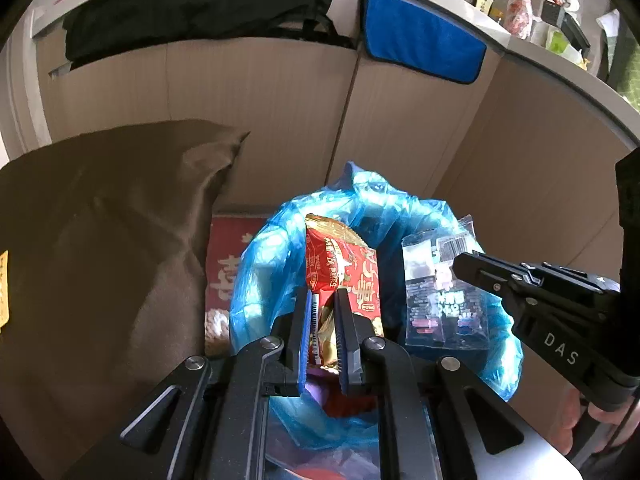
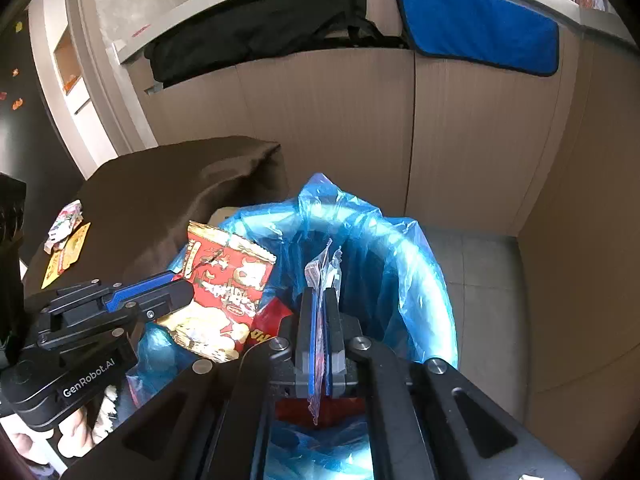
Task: Collect trash
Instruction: 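Carry the snack bag and wrapper over the bin and open both tools, then return to the table and grasp the pink Kleenex tissue pack with the right tool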
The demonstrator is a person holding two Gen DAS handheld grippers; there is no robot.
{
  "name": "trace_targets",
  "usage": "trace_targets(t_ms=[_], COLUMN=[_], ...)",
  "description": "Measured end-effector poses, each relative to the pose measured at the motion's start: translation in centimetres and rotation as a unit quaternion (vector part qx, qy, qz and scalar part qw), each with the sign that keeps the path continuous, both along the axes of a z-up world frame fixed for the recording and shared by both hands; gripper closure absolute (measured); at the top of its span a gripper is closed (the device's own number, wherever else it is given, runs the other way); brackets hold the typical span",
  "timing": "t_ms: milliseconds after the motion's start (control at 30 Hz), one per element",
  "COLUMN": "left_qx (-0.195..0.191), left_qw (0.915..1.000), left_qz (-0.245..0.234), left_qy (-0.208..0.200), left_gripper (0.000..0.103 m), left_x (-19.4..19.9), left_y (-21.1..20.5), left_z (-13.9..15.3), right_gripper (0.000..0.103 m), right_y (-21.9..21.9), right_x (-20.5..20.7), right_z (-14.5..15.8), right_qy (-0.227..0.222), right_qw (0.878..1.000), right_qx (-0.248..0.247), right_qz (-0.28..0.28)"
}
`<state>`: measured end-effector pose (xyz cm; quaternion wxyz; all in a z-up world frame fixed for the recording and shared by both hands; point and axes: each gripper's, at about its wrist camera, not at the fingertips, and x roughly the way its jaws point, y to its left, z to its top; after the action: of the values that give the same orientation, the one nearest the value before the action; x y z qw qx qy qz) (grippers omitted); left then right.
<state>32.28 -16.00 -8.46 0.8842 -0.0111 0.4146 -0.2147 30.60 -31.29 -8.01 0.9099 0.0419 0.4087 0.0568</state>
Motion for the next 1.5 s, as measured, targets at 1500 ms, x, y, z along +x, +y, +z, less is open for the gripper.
trace_targets(t_ms=[1500], left_qx=[0.031], left_qw=[0.9884], left_qz=[0.136], left_qy=[-0.061], left_gripper=[0.077], left_x=[-3.0], left_y=[22.6], left_z=[6.7], right_gripper=[0.083], right_y=[21.1], right_x=[-0.2], right_z=[7.7], right_qy=[-0.053], right_qw=[0.986], right_qx=[0.035], right_qz=[0.154])
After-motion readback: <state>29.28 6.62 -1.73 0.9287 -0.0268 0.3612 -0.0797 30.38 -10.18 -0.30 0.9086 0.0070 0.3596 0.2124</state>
